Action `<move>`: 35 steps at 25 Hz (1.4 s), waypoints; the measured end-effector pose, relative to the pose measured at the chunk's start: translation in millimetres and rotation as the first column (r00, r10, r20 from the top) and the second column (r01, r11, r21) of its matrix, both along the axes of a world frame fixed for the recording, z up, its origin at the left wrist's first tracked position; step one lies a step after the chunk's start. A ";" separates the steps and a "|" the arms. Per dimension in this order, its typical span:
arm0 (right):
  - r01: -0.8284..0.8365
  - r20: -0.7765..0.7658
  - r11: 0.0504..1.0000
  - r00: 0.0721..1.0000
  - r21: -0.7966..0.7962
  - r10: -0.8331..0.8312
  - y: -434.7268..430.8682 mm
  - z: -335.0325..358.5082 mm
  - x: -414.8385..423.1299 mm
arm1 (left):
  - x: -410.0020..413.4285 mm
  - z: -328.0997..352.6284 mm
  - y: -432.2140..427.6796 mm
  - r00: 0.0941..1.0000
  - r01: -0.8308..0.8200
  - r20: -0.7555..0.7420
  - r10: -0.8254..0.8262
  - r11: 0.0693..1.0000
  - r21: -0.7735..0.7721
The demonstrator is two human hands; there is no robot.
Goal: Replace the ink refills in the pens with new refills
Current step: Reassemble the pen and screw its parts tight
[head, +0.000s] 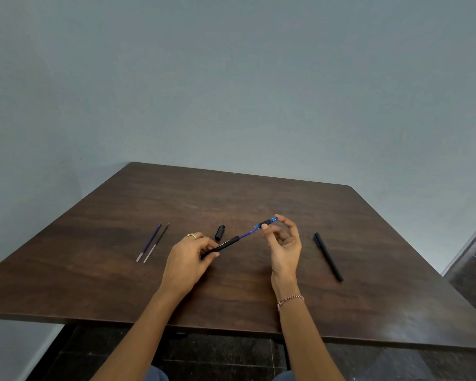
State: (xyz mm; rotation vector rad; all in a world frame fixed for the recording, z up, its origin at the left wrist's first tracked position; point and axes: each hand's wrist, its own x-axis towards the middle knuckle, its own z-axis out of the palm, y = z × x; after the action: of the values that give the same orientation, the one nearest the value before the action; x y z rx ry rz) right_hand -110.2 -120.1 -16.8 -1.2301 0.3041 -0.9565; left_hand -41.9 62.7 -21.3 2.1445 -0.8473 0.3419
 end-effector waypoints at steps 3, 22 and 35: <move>0.039 0.015 0.998 0.999 0.042 -0.040 -1.6 0.1 -0.4 | -0.7 0.7 0.7 1.000 0.001 0.003 -0.001 1.000 0.002; -0.020 -0.053 0.994 0.998 -0.106 0.014 0.4 -3.1 1.9 | -1.7 1.7 0.4 1.000 -0.010 0.004 0.010 1.000 -0.002; -0.064 -0.120 0.973 0.992 -0.221 0.038 3.2 -6.8 3.4 | -3.0 2.4 -0.1 0.999 -0.016 0.038 0.016 1.000 0.011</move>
State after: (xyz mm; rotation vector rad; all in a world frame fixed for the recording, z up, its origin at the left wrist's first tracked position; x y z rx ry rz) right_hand -106.8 -117.0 -23.6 -1.4973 0.2579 -0.8944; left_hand -44.9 62.6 -18.9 2.1628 -0.8555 0.3878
